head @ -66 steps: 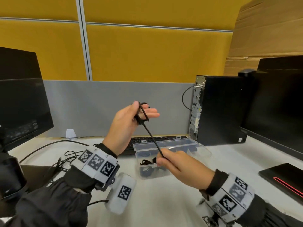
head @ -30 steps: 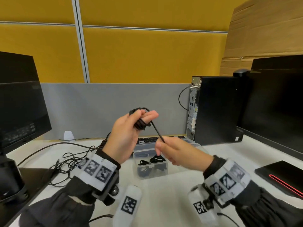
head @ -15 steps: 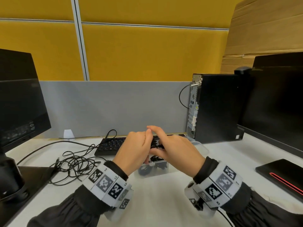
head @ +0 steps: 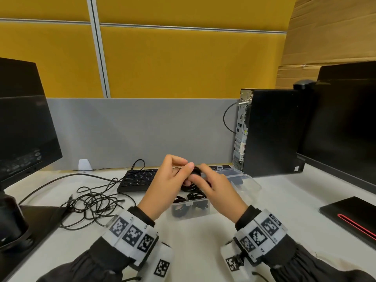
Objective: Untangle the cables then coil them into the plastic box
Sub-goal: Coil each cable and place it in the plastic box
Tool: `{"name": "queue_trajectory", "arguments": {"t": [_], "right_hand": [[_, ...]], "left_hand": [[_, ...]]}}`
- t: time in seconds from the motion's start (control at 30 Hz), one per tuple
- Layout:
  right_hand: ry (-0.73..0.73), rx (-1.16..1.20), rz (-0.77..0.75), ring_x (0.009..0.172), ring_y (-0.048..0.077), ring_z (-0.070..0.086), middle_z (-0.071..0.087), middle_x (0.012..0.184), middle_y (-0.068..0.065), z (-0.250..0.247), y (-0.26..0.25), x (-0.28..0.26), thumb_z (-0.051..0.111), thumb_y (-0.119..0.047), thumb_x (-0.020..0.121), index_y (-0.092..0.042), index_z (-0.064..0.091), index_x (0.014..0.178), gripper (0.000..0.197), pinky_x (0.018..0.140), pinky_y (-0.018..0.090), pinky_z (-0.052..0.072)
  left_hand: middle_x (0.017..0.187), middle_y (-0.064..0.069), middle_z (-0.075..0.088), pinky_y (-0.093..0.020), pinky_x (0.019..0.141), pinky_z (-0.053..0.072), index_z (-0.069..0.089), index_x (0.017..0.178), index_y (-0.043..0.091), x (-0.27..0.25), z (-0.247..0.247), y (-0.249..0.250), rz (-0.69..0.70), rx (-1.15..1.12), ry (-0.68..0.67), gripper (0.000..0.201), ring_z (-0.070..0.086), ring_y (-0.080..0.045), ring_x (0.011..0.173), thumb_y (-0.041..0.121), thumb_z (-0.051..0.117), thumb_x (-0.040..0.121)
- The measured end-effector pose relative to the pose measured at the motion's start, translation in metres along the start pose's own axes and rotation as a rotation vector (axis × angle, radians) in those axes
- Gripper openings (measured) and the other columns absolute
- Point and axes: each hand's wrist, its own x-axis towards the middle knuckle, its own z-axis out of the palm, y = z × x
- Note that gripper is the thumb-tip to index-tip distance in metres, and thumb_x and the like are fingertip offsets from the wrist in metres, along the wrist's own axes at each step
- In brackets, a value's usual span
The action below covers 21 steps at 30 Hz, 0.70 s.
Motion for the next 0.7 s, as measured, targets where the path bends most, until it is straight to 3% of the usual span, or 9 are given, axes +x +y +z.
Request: {"name": "queue_trajectory", "arguments": {"t": [0.07, 0.17, 0.23, 0.33, 0.4, 0.53, 0.6, 0.7], "right_hand": [[0.044, 0.349, 0.131, 0.044, 0.004, 0.037, 0.045, 0.05, -0.015, 0.005, 0.005, 0.003, 0.046, -0.031, 0.097, -0.021, 0.055, 0.091, 0.014, 0.048, 0.019, 0.027], [0.026, 0.846, 0.318, 0.044, 0.009, 0.021, 0.025, 0.048, -0.008, 0.013, 0.006, 0.005, 0.041, -0.035, 0.097, -0.014, 0.055, 0.1, 0.026, 0.048, 0.027, 0.017], [0.013, 1.035, 0.363, 0.046, 0.009, 0.017, 0.019, 0.05, -0.008, 0.019, 0.004, 0.006, 0.04, -0.042, 0.095, -0.018, 0.057, 0.096, 0.03, 0.047, 0.023, 0.019], [-0.001, 1.217, 0.391, 0.043, 0.007, 0.018, 0.018, 0.049, -0.009, 0.025, 0.004, 0.009, 0.041, -0.048, 0.09, -0.019, 0.057, 0.094, 0.033, 0.045, 0.019, 0.027], [-0.012, 1.217, 0.388, 0.042, 0.007, 0.019, 0.019, 0.048, -0.01, 0.029, 0.006, 0.01, 0.039, -0.048, 0.091, -0.02, 0.056, 0.092, 0.033, 0.044, 0.019, 0.028], [-0.015, 1.141, 0.373, 0.045, 0.009, 0.019, 0.018, 0.049, -0.008, 0.034, 0.008, 0.009, 0.035, -0.048, 0.095, -0.015, 0.054, 0.106, 0.04, 0.045, 0.02, 0.027], [-0.029, 1.016, 0.353, 0.047, 0.01, 0.02, 0.02, 0.05, -0.008, 0.034, 0.005, 0.008, 0.033, -0.046, 0.096, -0.015, 0.055, 0.109, 0.04, 0.046, 0.021, 0.026], [-0.086, 0.744, 0.313, 0.046, 0.008, 0.026, 0.029, 0.049, -0.011, 0.029, -0.002, 0.007, 0.033, -0.039, 0.099, -0.015, 0.055, 0.101, 0.033, 0.047, 0.02, 0.028]], "left_hand": [[0.106, -0.007, 0.061, -0.027, 0.084, 0.051, 0.053, 0.112, 0.012, 0.004, -0.002, -0.002, -0.095, -0.245, -0.019, 0.023, 0.065, -0.008, 0.082, 0.012, 0.056, 0.089], [0.123, -0.007, 0.059, -0.039, 0.1, 0.046, 0.054, 0.12, 0.015, 0.009, -0.004, -0.016, -0.165, -0.267, -0.051, 0.043, 0.06, -0.014, 0.11, 0.02, 0.069, 0.08], [0.122, -0.008, 0.062, -0.047, 0.101, 0.044, 0.056, 0.12, 0.011, 0.008, -0.003, -0.025, -0.189, -0.255, -0.091, 0.046, 0.057, -0.021, 0.116, 0.03, 0.067, 0.079], [0.124, -0.011, 0.06, -0.042, 0.099, 0.046, 0.054, 0.119, 0.008, 0.004, 0.002, -0.032, -0.161, -0.278, -0.109, 0.037, 0.056, -0.022, 0.118, 0.031, 0.052, 0.091], [0.121, -0.013, 0.059, -0.039, 0.098, 0.047, 0.053, 0.115, 0.01, 0.002, 0.005, -0.034, -0.136, -0.264, -0.132, 0.035, 0.057, -0.018, 0.113, 0.035, 0.047, 0.092], [0.113, -0.02, 0.06, -0.046, 0.098, 0.044, 0.053, 0.108, 0.007, 0.003, 0.01, -0.04, -0.07, -0.173, -0.069, 0.04, 0.057, -0.028, 0.109, 0.039, 0.044, 0.088], [0.101, -0.012, 0.064, -0.045, 0.097, 0.045, 0.056, 0.101, 0.007, 0.004, 0.011, -0.041, -0.011, -0.16, 0.001, 0.035, 0.059, -0.025, 0.102, 0.039, 0.043, 0.094], [0.09, -0.004, 0.065, -0.042, 0.093, 0.045, 0.06, 0.084, 0.021, 0.008, 0.008, -0.045, 0.02, -0.192, 0.103, 0.028, 0.06, -0.023, 0.095, 0.036, 0.037, 0.09]]}}
